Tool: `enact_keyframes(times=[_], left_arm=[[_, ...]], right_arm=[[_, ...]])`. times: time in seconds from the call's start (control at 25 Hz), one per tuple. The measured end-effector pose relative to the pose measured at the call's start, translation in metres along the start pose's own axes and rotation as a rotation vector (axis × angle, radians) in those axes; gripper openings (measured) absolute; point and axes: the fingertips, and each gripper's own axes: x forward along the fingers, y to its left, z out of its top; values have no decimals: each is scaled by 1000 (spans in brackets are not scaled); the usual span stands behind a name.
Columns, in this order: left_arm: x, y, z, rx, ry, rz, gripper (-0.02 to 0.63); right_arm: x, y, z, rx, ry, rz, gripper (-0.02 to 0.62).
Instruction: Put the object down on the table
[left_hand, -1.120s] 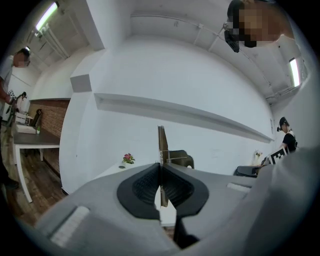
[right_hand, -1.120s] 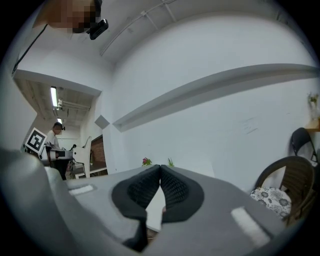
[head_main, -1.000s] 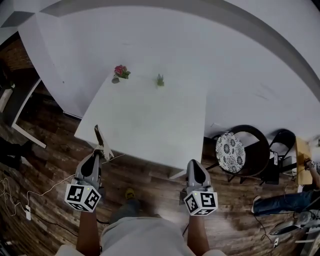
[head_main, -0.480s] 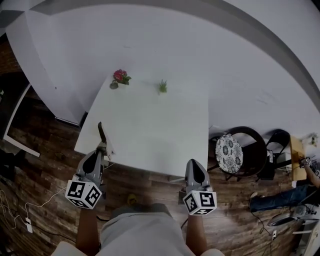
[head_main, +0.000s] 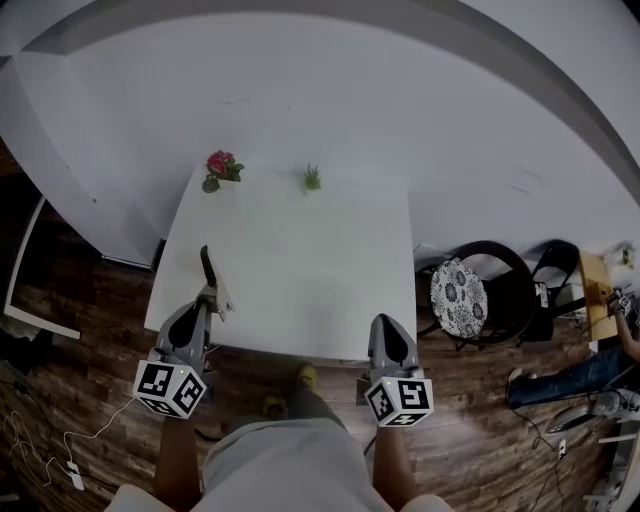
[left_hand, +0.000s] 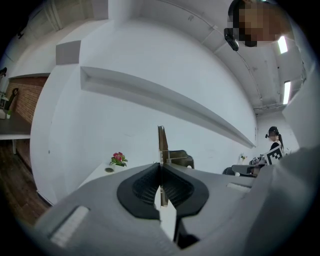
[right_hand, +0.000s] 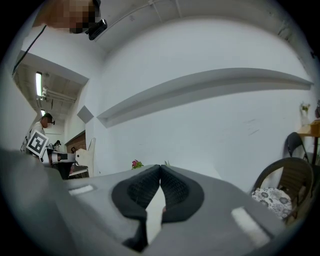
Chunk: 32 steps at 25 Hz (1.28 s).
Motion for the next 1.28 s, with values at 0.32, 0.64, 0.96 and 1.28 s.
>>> enact_keyframes(times=[0.32,0.64,0.96,1.28], left_arm=[[44,4,11,36,3,14,9],[86,3,19,98,22,37,9],[112,-9,18,121,25,66,9],[135,-28,15,225,60,50,9]], right_arm=[[53,-18,10,15,-12,35,3],[109,-31,15,42,-11,103,3],[133,-53,15,60,-7,151,3],[141,-76,18,78,-16,148,3]])
